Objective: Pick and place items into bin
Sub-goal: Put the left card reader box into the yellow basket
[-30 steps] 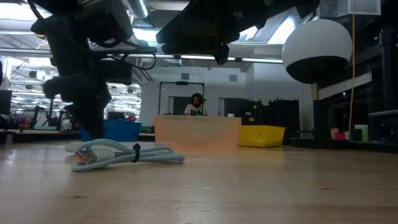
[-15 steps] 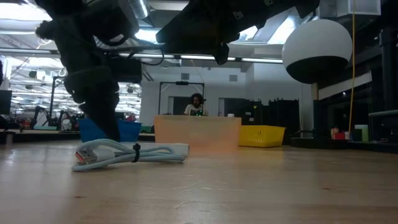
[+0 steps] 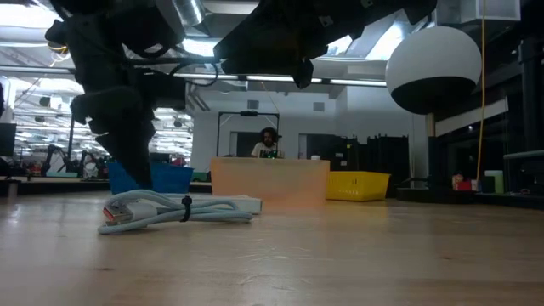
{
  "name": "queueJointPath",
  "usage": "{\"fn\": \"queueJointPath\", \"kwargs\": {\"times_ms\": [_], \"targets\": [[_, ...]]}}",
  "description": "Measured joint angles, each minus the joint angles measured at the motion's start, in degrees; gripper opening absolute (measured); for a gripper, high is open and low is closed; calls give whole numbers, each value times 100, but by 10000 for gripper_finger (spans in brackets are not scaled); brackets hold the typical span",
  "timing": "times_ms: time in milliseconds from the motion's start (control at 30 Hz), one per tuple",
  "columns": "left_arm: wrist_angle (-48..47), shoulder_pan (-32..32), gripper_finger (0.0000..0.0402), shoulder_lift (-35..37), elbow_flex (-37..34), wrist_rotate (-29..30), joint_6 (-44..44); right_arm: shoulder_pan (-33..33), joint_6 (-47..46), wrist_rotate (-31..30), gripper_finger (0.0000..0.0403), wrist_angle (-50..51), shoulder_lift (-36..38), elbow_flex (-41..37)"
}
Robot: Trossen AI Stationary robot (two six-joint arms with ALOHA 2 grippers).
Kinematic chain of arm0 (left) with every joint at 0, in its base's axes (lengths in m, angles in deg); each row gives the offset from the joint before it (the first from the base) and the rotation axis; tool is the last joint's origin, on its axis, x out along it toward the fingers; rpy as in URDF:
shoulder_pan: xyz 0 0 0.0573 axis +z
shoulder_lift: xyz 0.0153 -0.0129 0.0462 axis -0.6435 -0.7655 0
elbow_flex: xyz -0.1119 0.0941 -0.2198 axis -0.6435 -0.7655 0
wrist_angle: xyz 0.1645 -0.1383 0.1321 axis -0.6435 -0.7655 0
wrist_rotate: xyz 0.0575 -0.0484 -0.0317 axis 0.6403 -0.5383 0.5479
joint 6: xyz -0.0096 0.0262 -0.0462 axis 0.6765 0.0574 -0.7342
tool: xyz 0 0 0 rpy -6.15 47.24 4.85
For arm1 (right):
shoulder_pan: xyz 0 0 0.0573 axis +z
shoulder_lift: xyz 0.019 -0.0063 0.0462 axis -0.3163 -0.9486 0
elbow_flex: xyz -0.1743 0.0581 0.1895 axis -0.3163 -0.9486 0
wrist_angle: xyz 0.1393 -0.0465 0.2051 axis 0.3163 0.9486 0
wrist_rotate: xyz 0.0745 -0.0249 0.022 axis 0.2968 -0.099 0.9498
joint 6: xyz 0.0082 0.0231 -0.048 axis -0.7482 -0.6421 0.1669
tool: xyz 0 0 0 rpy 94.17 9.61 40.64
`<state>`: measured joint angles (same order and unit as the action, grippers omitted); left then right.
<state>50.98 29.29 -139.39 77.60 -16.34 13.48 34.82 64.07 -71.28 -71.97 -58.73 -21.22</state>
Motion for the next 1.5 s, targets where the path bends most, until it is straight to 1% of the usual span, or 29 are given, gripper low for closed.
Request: {"fn": "queueJointPath", "kwargs": {"times_ms": [300,633,1200,1500], "targets": [[287,-7,2,4,-30,46,6,-4,-16,-1,106,12,0,0],[343,-7,2,-218,-30,33,6,-2,-20,-2,106,21,0,0],[417,-7,2,-225,-30,4,16,-4,-20,-2,106,36,0,0],[376,-7,2,-210,104,-50,205,-4,-20,-2,106,62,0,0]]}}
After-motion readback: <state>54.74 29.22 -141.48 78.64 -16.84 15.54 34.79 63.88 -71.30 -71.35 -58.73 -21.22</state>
